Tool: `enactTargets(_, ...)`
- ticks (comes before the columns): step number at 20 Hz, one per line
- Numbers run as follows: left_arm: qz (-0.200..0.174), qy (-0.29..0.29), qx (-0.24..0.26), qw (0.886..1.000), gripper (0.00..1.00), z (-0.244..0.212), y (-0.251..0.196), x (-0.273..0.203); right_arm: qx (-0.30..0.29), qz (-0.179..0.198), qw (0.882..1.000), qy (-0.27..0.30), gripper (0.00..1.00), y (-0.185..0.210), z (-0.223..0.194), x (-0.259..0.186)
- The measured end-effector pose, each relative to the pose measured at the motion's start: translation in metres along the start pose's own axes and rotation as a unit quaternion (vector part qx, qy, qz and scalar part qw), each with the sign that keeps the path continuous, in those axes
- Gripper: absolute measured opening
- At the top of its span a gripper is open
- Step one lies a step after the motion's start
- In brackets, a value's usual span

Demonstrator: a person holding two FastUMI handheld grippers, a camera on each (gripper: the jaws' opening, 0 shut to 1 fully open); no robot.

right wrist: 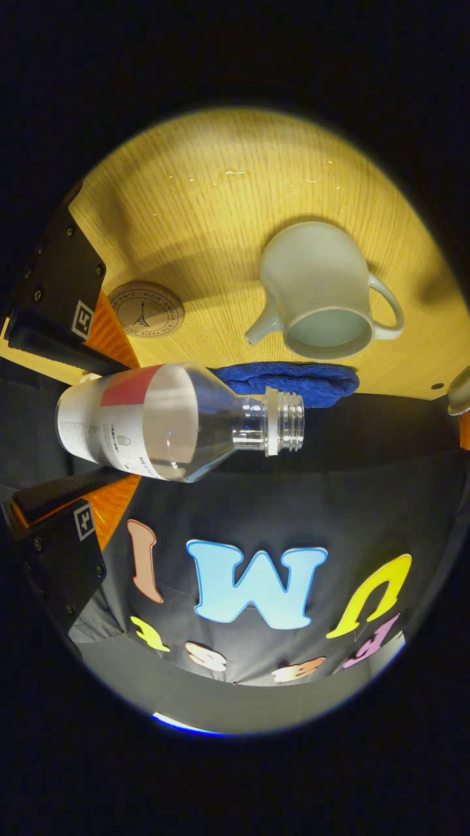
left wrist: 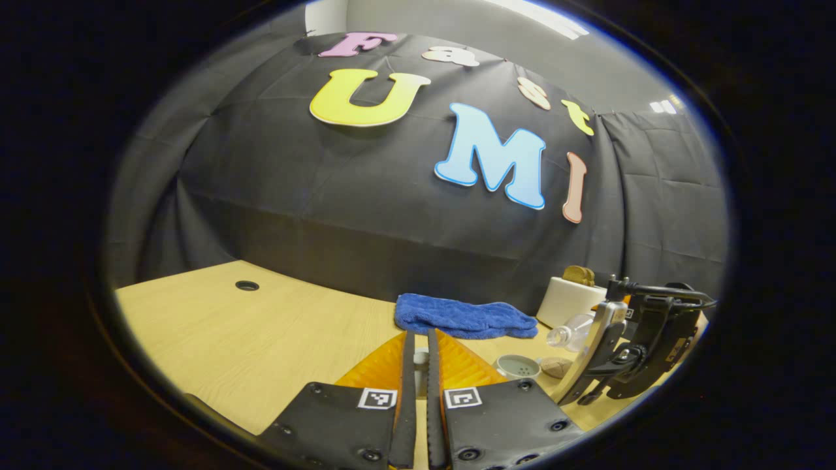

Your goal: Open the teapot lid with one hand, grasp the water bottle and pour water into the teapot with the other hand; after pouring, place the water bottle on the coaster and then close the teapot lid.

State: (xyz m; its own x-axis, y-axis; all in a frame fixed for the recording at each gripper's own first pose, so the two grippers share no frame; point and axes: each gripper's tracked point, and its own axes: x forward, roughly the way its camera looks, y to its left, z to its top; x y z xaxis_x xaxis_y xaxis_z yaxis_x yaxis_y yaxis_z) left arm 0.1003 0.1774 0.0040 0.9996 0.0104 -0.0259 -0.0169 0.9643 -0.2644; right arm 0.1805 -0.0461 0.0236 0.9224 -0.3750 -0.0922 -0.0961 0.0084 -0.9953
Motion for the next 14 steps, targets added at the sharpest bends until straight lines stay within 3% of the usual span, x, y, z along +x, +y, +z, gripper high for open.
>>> enactTargets(8, 0.0, 0.002, -0.001, 1.0, 0.15, 0.0, 0.001, 0.0, -0.126, -0.04, 0.991, -0.024, 0.76, -0.02, 0.016, 0.006)
enactTargets(14, -0.006, 0.004, -0.014, 1.0, 0.15, 0.001, 0.0, 0.0, -0.159, -0.05, 0.986, -0.03, 0.75, -0.024, 0.017, 0.005)
